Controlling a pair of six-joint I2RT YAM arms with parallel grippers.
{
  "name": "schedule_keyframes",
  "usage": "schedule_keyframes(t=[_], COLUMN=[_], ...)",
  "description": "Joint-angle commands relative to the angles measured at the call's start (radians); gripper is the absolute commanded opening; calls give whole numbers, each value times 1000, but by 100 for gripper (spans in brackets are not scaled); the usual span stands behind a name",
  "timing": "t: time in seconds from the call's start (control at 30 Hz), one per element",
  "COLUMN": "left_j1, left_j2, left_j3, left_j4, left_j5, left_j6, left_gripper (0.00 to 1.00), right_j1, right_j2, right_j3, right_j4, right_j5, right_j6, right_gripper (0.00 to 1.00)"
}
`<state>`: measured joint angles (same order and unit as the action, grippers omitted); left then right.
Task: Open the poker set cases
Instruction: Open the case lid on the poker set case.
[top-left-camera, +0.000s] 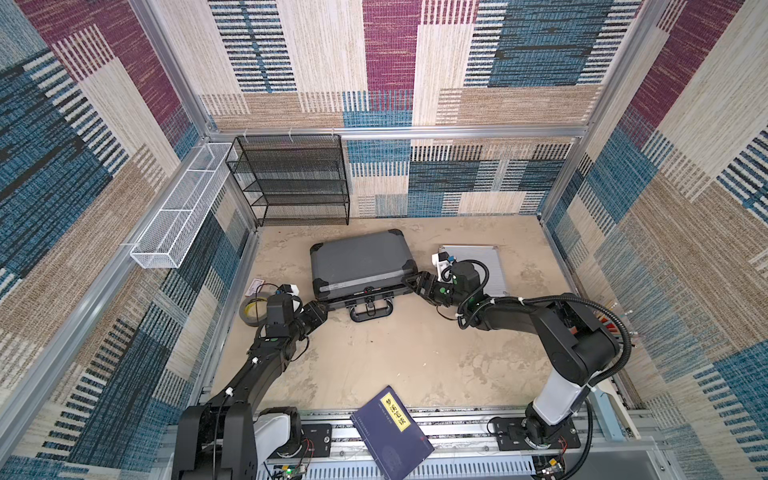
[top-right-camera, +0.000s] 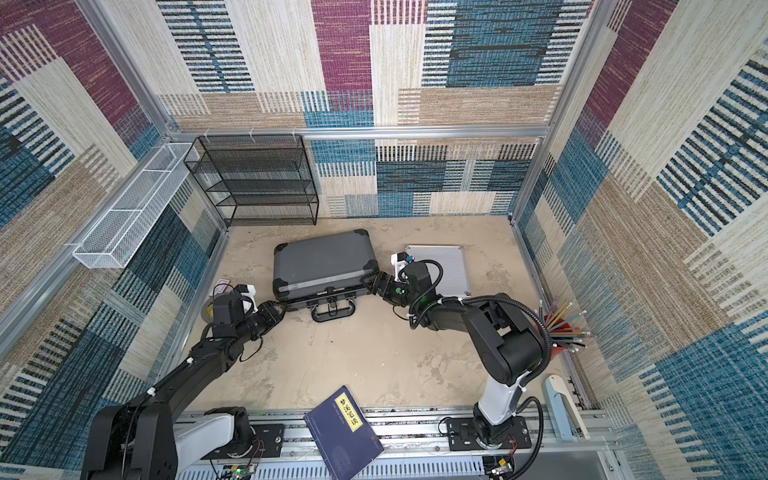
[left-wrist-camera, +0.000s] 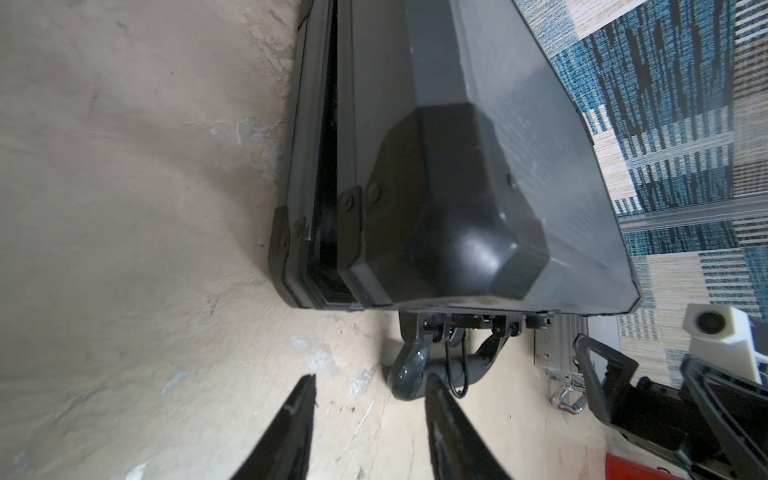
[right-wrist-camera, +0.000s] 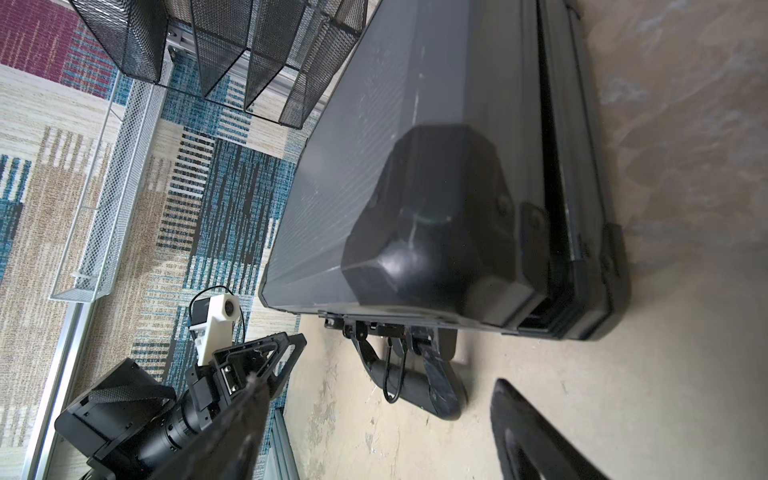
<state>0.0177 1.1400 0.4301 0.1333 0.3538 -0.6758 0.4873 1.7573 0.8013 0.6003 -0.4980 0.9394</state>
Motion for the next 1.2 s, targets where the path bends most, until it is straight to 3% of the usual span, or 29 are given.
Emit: schedule_keyframes(t=[0.0,0.2,0.67,1.17], left_j1=[0,-1,0,1], left_j2=[13,47,90,81], left_j3=[8,-13,4,-10], left_j4=[38,114,151,155], left_j5=[19,37,59,62], left_j6=[10,-45,-40,-33], left_gripper=[44,43,42,41], right_j1=[-7,-16,-22,-23], right_j2=[17,54,113,113], right_j3=[9,15,34,157], right_j4=[95,166,339,377], right_j5=[-15,-24,-39,-13], right_j6=[41,82,179,208], right_gripper=[85,85,84,74])
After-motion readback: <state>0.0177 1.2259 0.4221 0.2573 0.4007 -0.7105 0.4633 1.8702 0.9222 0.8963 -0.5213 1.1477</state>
